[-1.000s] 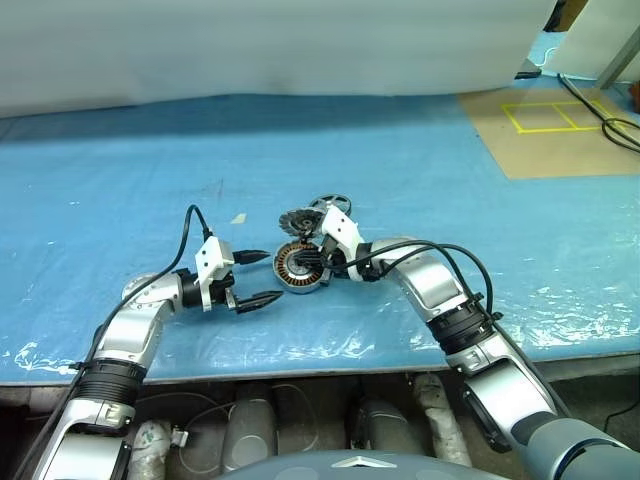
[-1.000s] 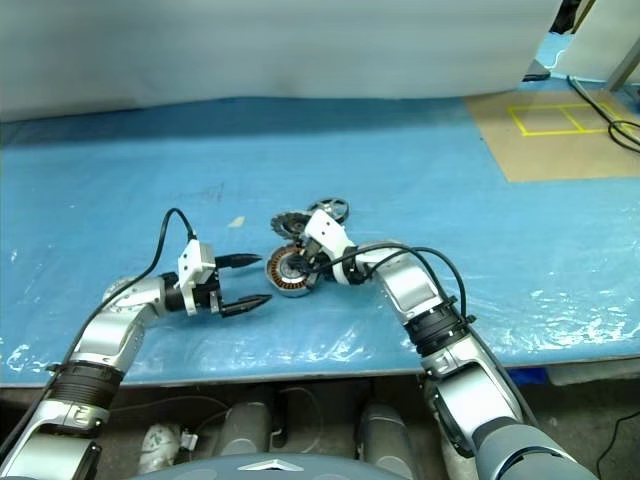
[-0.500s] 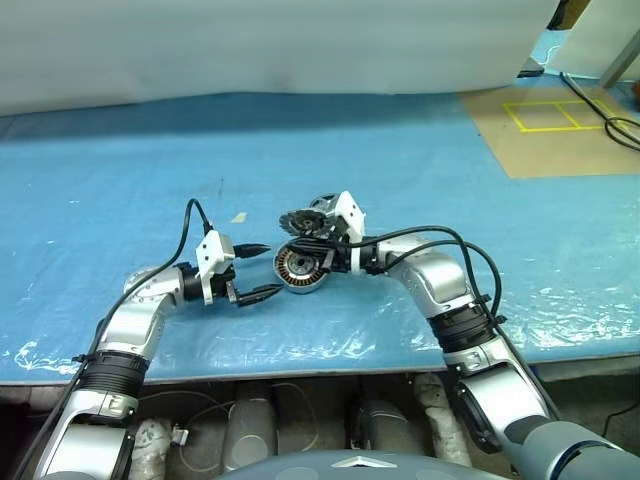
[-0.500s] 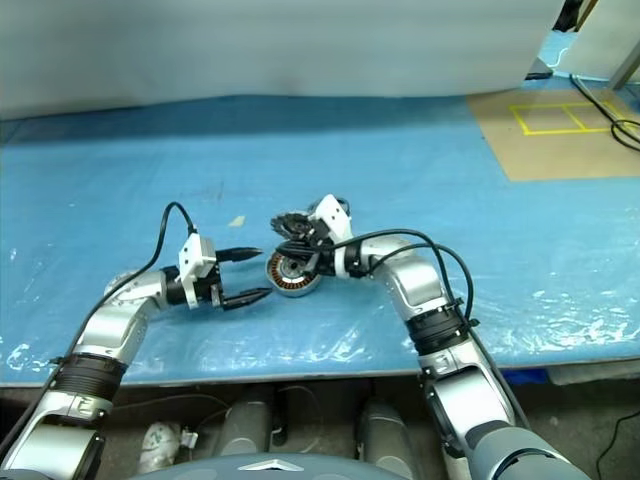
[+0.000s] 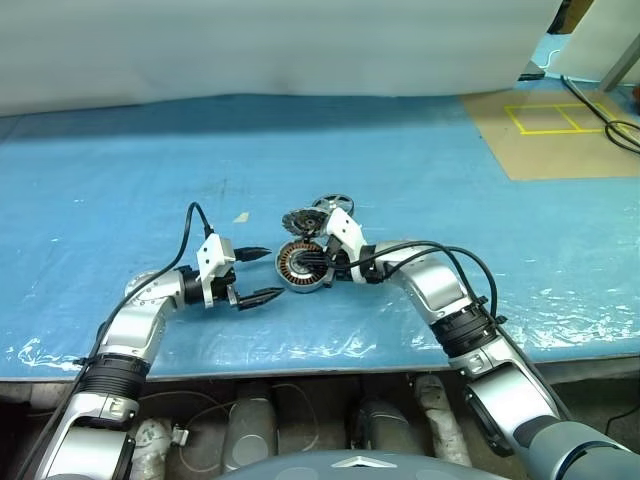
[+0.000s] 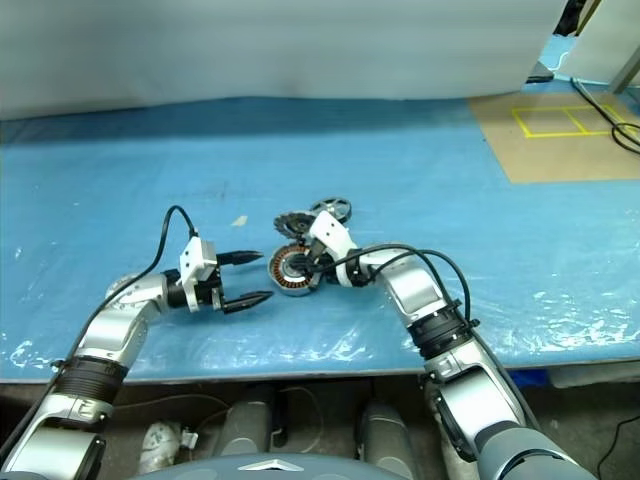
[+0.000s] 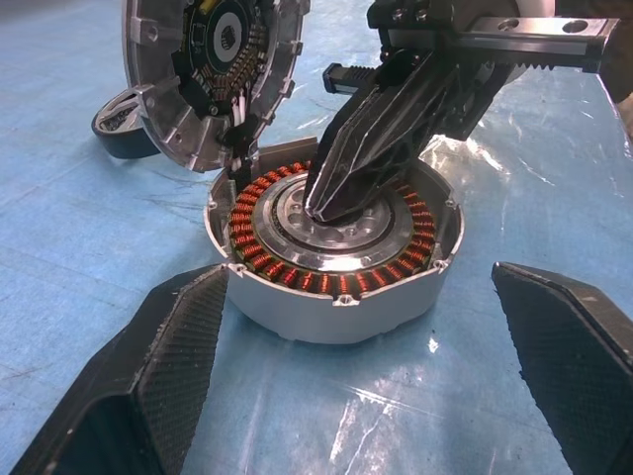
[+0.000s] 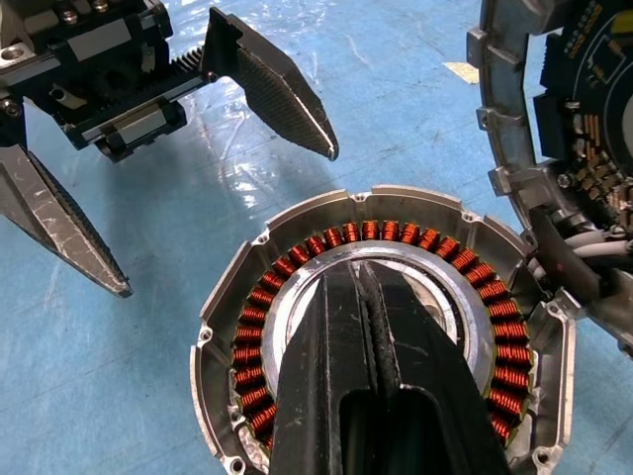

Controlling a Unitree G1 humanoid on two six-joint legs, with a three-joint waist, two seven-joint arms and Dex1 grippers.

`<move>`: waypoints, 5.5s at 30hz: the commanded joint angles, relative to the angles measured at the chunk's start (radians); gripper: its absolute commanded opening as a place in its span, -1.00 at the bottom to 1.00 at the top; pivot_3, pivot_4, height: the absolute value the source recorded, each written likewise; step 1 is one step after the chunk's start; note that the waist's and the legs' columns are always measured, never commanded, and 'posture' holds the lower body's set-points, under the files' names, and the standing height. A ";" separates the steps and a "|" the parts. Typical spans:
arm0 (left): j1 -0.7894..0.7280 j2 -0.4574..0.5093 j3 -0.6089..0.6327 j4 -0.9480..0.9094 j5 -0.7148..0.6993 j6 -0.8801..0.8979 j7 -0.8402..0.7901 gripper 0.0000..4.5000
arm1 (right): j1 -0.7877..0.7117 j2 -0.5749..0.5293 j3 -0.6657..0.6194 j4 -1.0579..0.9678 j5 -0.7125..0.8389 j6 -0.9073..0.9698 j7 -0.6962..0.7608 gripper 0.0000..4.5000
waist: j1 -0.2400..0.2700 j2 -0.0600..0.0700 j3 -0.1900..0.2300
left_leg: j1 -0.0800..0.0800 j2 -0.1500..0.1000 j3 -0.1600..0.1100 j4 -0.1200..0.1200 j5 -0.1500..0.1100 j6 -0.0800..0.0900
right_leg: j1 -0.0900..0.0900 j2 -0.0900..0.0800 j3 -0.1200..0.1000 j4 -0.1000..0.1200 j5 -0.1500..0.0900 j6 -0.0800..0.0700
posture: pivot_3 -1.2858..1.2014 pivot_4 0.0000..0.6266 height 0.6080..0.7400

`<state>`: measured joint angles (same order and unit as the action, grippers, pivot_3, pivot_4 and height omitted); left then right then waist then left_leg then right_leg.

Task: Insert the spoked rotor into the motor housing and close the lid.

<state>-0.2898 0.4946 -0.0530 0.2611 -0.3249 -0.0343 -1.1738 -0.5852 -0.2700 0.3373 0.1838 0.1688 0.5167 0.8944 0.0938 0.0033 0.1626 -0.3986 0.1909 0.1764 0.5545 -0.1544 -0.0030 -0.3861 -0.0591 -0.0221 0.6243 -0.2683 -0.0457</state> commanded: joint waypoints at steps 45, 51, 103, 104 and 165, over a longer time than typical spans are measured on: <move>-0.029 -0.013 -0.010 0.032 0.018 -0.047 -0.024 1.00 | 0.067 0.022 -0.130 -0.108 0.118 0.104 -0.011 -0.99 | -0.001 -0.004 -0.004 | -0.001 -0.002 0.000 -0.008 -0.001 -0.003 | -0.004 0.000 0.001 -0.001 -0.002 0.005 | 0.03 -0.52 1.00; -0.025 -0.013 -0.012 0.030 0.017 -0.047 -0.025 1.00 | 0.057 0.015 -0.119 -0.132 0.143 0.098 0.023 -0.99 | -0.001 -0.004 -0.004 | -0.008 -0.001 -0.001 -0.007 -0.002 -0.004 | -0.010 0.002 -0.002 0.001 -0.001 0.005 | 0.03 -0.52 1.00; -0.029 -0.006 -0.007 0.037 0.014 -0.042 -0.020 1.00 | 0.012 0.005 -0.081 -0.019 0.089 0.035 0.062 -0.99 | -0.002 -0.007 -0.007 | -0.004 -0.001 0.000 -0.008 -0.002 -0.003 | -0.007 0.001 0.000 0.000 -0.002 0.004 | 0.03 -0.52 1.00; -0.031 -0.007 -0.008 0.037 0.014 -0.041 -0.020 1.00 | 0.015 0.009 -0.079 -0.016 0.087 0.035 0.060 -0.99 | -0.002 -0.007 -0.007 | -0.007 0.000 0.000 -0.008 -0.002 -0.003 | -0.009 0.002 -0.001 0.000 -0.001 0.004 | 0.03 -0.52 1.00; -0.025 -0.010 -0.008 0.023 0.014 -0.035 -0.008 1.00 | 0.015 0.017 -0.075 -0.003 0.070 0.041 0.049 -0.99 | -0.001 -0.007 -0.007 | -0.002 0.000 0.000 -0.006 -0.002 -0.004 | -0.004 0.001 -0.001 0.000 -0.002 0.003 | 0.03 -0.52 1.00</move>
<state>-0.3128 0.4837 -0.0699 0.3052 -0.3060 -0.0651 -1.1844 -0.5722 -0.2543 0.2582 0.2046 0.2298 0.5719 0.9320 0.0927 -0.0036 0.1556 -0.4006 0.1912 0.1765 0.5481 -0.1568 -0.0072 -0.3902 -0.0583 -0.0233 0.6240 -0.2702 -0.0425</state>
